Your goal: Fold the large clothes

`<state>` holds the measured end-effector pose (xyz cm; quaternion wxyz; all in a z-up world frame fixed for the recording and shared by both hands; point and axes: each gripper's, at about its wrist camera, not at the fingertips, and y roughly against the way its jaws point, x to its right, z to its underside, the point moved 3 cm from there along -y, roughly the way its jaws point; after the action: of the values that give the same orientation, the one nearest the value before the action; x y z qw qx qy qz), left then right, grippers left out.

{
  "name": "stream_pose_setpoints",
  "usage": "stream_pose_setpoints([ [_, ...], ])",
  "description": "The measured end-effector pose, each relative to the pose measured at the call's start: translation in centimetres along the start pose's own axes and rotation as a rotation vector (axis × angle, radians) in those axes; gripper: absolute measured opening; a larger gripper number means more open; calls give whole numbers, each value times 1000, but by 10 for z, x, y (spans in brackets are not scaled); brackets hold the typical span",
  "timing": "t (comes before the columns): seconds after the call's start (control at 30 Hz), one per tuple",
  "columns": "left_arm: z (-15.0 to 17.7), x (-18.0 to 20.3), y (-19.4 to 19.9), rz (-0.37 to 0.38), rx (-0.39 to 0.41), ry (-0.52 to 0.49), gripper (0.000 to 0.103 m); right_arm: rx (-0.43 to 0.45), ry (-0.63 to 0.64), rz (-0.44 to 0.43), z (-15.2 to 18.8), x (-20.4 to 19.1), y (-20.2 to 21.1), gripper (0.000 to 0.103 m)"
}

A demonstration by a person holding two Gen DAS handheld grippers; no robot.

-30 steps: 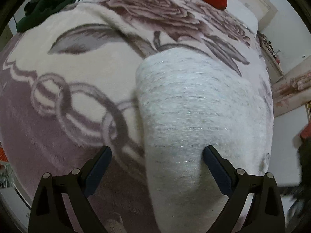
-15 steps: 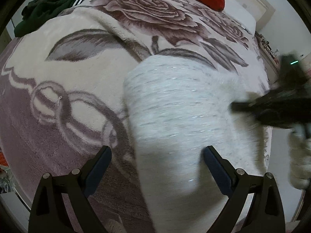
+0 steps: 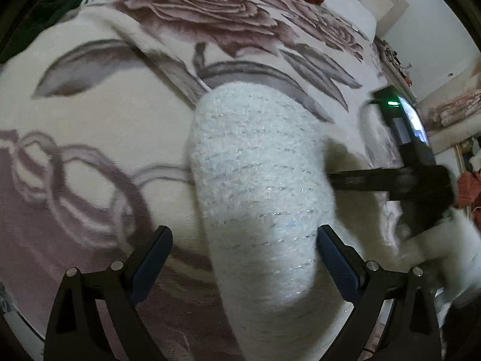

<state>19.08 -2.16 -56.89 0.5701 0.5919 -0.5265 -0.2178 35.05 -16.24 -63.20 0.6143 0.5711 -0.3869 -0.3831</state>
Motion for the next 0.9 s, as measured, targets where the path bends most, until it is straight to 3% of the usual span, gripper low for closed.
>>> stream_pose_setpoints([
  [0.03, -2, 2, 2, -7, 7, -7, 99, 1, 20, 45, -2, -7, 0, 15],
  [0.1, -6, 5, 5, -26, 15, -27, 98, -34, 5, 17, -5, -3, 11, 17],
  [0.13, -6, 4, 5, -29, 13, -29, 98, -61, -47, -70, -9, 9, 23, 18],
  [0.2, -4, 0, 3, -32, 5, -29, 98, -87, -141, -215, -11, 30, 44, 33],
  [0.27, 0, -4, 2, -39, 3, -26, 99, -30, -158, -275, -9, 42, 73, 44],
  [0.37, 5, -11, 2, -20, 1, 0, 99, 55, -59, -270, -3, 26, 95, 72],
  [0.4, 5, -11, 2, -21, 2, 2, 99, 54, -27, -271, -4, 14, 92, 76],
  [0.47, 5, -10, 5, -25, 1, 1, 98, 14, 89, -196, 5, -6, 65, 76],
  [0.5, 4, -9, 9, -29, 3, 4, 98, -16, 138, -115, 15, -11, 49, 77],
  [0.53, 3, -9, 13, -31, 7, 6, 98, -16, 161, -104, 19, -12, 40, 79],
  [0.6, 2, -12, 32, -29, 45, 24, 98, 15, 140, -125, 25, -2, 45, 80],
  [0.67, 2, -23, 47, -14, 87, 70, 98, 41, 83, -199, 33, 16, 60, 80],
  [0.73, 5, -38, 43, 16, 69, 126, 98, 37, 35, -269, 40, 32, 62, 83],
  [0.8, 11, -51, 24, 61, 5, 180, 98, 12, 28, -283, 47, 45, 51, 90],
  [0.87, 16, -57, 9, 188, -38, 250, 98, -26, 13, -316, 51, 57, 33, 90],
  [0.9, 18, -60, 3, 255, -46, 286, 98, -63, -16, -393, 55, 65, 20, 91],
])
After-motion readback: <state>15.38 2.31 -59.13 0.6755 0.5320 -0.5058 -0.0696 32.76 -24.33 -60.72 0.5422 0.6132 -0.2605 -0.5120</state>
